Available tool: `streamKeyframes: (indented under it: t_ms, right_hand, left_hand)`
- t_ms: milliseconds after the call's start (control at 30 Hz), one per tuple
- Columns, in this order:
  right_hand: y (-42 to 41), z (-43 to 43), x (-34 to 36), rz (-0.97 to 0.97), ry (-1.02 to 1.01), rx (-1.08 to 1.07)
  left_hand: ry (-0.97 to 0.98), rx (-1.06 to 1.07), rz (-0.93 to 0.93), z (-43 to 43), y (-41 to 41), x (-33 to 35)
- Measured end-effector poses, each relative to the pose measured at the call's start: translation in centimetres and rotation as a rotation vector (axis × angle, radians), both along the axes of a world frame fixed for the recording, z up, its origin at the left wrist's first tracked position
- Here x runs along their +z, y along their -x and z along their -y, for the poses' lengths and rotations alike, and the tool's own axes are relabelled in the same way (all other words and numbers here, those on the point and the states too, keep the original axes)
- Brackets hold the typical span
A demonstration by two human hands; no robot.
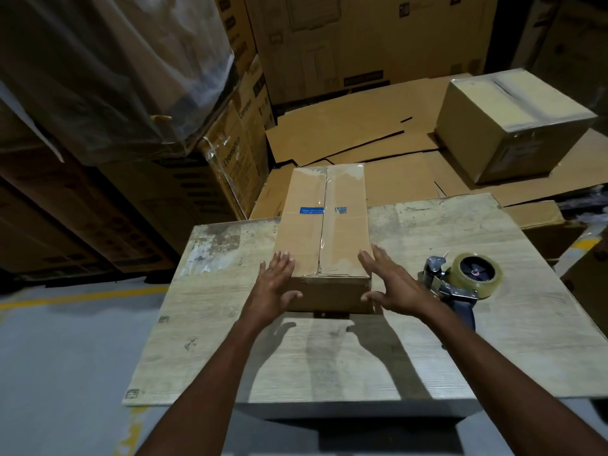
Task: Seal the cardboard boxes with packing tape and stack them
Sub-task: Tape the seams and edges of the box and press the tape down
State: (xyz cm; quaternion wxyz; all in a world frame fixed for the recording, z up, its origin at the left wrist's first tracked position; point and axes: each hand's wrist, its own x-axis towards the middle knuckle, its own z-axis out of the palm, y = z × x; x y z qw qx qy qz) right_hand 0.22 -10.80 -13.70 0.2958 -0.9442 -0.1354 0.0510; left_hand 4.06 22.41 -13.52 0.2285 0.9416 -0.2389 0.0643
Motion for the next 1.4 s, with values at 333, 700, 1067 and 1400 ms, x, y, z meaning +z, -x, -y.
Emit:
streamKeyframes:
  t_ms: [333, 700, 1067, 1400]
  right_hand:
    - [-0.9, -8.1, -0.3, 0.401, 0.294, -0.034]
    - [-2.0, -7.1, -0.2, 0.349, 0.190, 0.045]
    - [-2.2, -6.5, 0.1, 0.312, 0.143, 0.092]
    - [-1.9, -6.7, 0.3, 0.308, 0.158, 0.076]
  left_hand:
    - [0.221, 0.442, -0.084, -0.4, 1.7, 1.4]
    - [0.491, 0.466, -0.248, -0.2, 0.2, 1.8]
    - [0.839, 0.443, -0.432, -2.0, 0.3, 0.8]
    - [0.979, 0.607, -0.203, -0.1, 2.2, -0.2]
